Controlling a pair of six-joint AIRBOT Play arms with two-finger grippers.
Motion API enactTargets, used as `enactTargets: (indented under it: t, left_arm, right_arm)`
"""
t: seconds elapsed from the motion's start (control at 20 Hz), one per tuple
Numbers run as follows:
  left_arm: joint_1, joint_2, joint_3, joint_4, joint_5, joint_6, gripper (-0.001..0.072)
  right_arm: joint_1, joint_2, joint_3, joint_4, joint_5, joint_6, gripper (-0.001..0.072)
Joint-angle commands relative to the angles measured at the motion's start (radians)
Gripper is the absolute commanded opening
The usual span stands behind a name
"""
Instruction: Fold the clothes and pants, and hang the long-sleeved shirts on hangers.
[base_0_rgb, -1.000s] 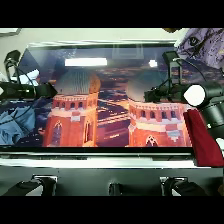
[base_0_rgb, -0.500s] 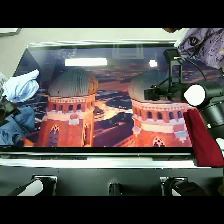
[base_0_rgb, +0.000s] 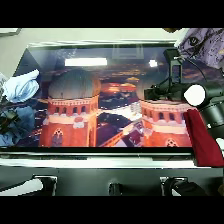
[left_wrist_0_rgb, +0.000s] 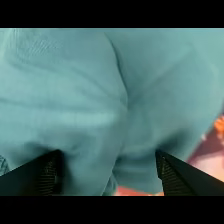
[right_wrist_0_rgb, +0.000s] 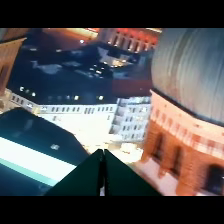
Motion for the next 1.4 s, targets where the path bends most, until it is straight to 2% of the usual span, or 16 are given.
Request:
enactTargets:
  t: [0.0, 0.05, 0.25, 0.5, 0.6, 0.7, 0.85, 0.9, 0.95, 1.0, 1.05, 1.1, 1.15, 1.2, 1.25, 1.35]
  left_arm:
    - [0.002, -0.047, -0.002, -0.012, -0.009, 0.011, 0.0167]
    - [-0.015, -0.040, -0.002, -0.041, -0.023, 0.041, 0.0015]
    - [-0.210, 0.053, -0.002, -0.134, -0.083, 0.079, 0.0015]
    - [-0.682, 0.155, -0.002, -0.390, -0.050, -0.045, 0.0015]
    - [-0.895, 0.150, 0.000, -0.467, 0.035, -0.101, 0.0015]
    - [-1.091, 0.134, 0.000, -0.479, 0.174, -0.204, 0.0014]
    - [-1.302, 0.050, 0.000, -0.515, 0.399, -0.360, 0.0015]
    - [-1.349, 0.013, 0.000, -0.570, 0.475, -0.360, 0.0015]
    - [-1.389, -0.029, 0.000, -0.638, 0.546, -0.360, 0.0015]
    - [-1.416, -0.064, 0.000, -0.693, 0.597, -0.360, 0.0016]
    - [-1.428, -0.097, 0.006, -0.725, 0.618, -0.360, 0.0027]
    - [-1.426, -0.116, 0.016, -0.726, 0.610, -0.359, 0.0116]
    - [-1.409, -0.118, 0.023, -0.726, 0.595, -0.347, 0.0359]
    - [-1.374, -0.105, 0.028, -0.725, 0.557, -0.324, 0.0646]
    - [-1.325, -0.083, 0.033, -0.725, 0.495, -0.271, 0.0714]
    - [-1.188, -0.011, 0.035, -0.713, 0.341, -0.120, 0.0714]
  right_arm:
    - [0.001, 0.001, 0.001, 0.000, 0.001, 0.000, 0.0051]
    - [0.001, 0.001, 0.001, 0.000, 0.001, 0.000, 0.0051]
    - [0.001, 0.001, 0.001, -0.003, 0.020, 0.000, 0.0051]
    - [0.001, 0.002, 0.001, -0.004, 0.130, 0.000, 0.0051]
    - [0.001, 0.013, 0.001, -0.023, 0.180, 0.000, 0.0052]
    - [0.001, 0.037, 0.001, -0.062, 0.217, 0.000, 0.0087]
    - [0.001, 0.076, 0.001, -0.145, 0.288, 0.000, 0.0092]
    - [0.001, 0.085, 0.001, -0.166, 0.314, 0.000, 0.0136]
    - [0.001, 0.091, 0.001, -0.187, 0.343, -0.001, 0.0245]
    - [0.001, 0.093, 0.001, -0.204, 0.371, -0.001, 0.0289]
    - [0.001, 0.092, 0.001, -0.223, 0.400, -0.009, 0.0288]
    - [0.001, 0.092, 0.000, -0.236, 0.420, -0.037, 0.0288]
    - [0.001, 0.092, 0.000, -0.248, 0.427, -0.056, 0.0289]
    - [0.001, 0.092, 0.000, -0.264, 0.425, -0.060, 0.0300]
    - [0.000, 0.092, 0.000, -0.278, 0.412, -0.056, 0.0324]
    - [0.000, 0.089, -0.003, -0.383, 0.350, -0.006, 0.0329]
